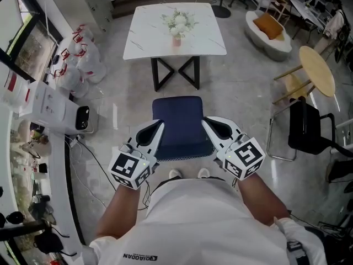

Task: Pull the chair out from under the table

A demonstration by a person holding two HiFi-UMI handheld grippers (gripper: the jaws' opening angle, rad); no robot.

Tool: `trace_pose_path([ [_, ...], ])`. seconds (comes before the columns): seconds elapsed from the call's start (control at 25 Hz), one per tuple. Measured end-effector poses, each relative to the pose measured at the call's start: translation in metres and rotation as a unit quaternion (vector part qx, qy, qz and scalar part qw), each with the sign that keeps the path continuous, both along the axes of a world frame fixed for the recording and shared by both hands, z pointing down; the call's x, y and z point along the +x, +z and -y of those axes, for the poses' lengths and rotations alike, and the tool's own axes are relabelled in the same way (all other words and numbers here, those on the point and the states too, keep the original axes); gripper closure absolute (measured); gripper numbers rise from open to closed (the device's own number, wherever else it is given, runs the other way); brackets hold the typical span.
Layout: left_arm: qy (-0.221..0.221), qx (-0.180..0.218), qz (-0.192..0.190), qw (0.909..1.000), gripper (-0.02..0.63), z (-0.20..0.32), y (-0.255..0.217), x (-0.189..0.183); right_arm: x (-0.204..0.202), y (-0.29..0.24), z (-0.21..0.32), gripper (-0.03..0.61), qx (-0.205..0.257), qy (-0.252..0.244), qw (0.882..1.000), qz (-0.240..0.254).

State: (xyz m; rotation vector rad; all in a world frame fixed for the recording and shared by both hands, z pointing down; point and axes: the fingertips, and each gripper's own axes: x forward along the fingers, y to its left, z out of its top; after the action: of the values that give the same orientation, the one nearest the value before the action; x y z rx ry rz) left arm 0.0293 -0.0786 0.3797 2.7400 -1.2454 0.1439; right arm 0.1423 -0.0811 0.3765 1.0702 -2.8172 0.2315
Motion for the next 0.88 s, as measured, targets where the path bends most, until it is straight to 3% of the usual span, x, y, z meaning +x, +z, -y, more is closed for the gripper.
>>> trace_pose_path([
  [0.88,-0.008,0.014,0.026,0.9995,0.604,-0.008,0.001,0.000,-0.004,0.006,-0.011,0.574,-0.005,-0.007,1.000,0.002],
])
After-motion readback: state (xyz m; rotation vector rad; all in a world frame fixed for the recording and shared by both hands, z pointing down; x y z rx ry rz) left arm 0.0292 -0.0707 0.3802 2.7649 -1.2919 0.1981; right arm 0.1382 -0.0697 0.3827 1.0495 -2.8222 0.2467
